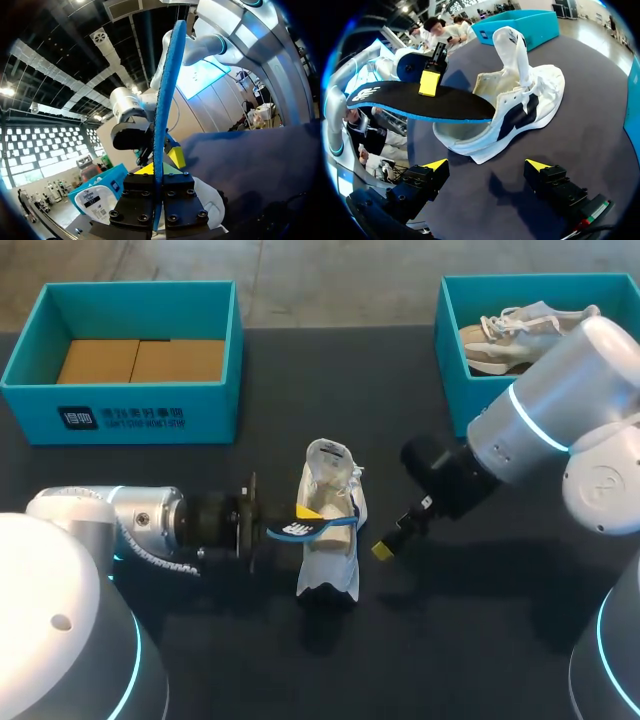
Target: Take the shoe out of the shoebox, open the shoe tongue, remove and reinsert the insole, then place the shoe into the shoebox
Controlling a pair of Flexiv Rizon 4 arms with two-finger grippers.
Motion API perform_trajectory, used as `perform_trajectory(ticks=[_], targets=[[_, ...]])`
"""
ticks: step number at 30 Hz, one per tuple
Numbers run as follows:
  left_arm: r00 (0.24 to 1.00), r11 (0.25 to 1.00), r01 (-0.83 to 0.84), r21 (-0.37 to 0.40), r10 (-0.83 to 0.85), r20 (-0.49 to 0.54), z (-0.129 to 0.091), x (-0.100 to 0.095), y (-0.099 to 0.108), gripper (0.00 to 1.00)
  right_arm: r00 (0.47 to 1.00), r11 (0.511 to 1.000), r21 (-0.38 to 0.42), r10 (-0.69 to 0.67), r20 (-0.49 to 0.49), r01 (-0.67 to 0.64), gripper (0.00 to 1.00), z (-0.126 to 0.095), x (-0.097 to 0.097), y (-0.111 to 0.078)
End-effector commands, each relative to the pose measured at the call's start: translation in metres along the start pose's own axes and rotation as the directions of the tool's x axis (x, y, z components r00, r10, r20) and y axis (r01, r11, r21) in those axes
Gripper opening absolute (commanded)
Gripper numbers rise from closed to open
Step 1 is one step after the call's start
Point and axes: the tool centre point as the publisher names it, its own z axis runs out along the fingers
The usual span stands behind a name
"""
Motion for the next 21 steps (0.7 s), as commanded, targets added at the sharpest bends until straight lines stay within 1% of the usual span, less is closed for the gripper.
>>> perform_trajectory(ticks=[1, 11, 21], targets=[[1.0, 1.0, 0.001, 0.001, -0.001, -0.004, 0.003, -0.002, 0.006, 0.0, 1.0, 1.0, 0.001, 0.001, 0.001, -0.001, 1.0, 0.001, -0.001, -0.001], [0.999, 0.999, -0.02, -0.029, 0.019, -0.033, 0.003, -0.005, 0.013, 0.0, 1.0, 1.0, 0.0, 0.006, 0.0, -0.006, 1.0, 0.001, -0.003, -0.003], [0.999, 0.999, -0.018, -0.043, 0.015, -0.052, 0.005, -0.003, 0.023, 0.0, 1.0, 1.0, 0.0, 0.013, 0.0, -0.013, 1.0, 0.003, -0.004, -0.007]])
